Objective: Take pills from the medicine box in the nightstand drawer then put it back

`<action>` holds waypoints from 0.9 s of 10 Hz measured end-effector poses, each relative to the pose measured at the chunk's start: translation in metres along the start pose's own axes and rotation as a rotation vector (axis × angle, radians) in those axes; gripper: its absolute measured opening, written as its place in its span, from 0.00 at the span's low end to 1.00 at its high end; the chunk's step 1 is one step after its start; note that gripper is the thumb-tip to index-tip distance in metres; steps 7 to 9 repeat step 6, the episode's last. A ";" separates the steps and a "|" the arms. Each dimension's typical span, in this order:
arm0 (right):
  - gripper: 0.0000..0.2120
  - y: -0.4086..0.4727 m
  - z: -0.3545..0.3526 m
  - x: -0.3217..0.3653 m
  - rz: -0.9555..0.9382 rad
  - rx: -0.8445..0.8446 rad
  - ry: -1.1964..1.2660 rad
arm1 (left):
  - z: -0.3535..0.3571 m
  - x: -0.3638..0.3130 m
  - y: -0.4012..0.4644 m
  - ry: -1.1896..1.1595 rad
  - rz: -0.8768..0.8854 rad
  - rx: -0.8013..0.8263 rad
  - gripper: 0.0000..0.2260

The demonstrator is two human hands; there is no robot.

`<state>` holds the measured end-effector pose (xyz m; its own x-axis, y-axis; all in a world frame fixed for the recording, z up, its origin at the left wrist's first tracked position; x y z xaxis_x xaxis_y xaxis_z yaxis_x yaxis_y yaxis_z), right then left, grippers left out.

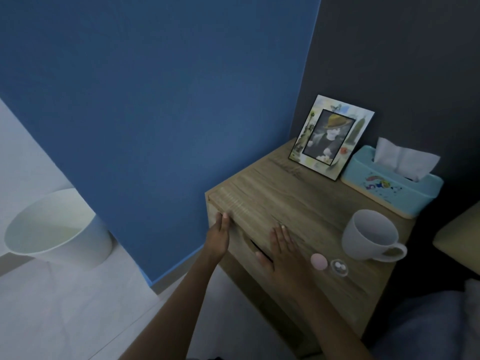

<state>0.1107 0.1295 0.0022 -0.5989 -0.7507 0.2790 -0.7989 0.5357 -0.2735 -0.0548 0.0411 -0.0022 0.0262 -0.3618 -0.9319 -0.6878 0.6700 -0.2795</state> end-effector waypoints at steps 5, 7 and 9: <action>0.40 0.000 -0.022 0.010 0.084 0.149 0.053 | -0.031 -0.031 -0.014 0.465 0.005 0.146 0.30; 0.41 -0.001 -0.047 0.021 0.121 0.181 0.060 | -0.055 -0.050 -0.029 0.641 -0.025 0.122 0.30; 0.41 -0.001 -0.047 0.021 0.121 0.181 0.060 | -0.055 -0.050 -0.029 0.641 -0.025 0.122 0.30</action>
Point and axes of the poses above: each hand's wrist, its own y-axis towards the middle knuckle, its own z-axis out of the palm, x = y × z, the point moved 2 cm from there along y, towards the middle knuckle, and after that the axes turned 6 degrees about x, right-handed, at the moved point
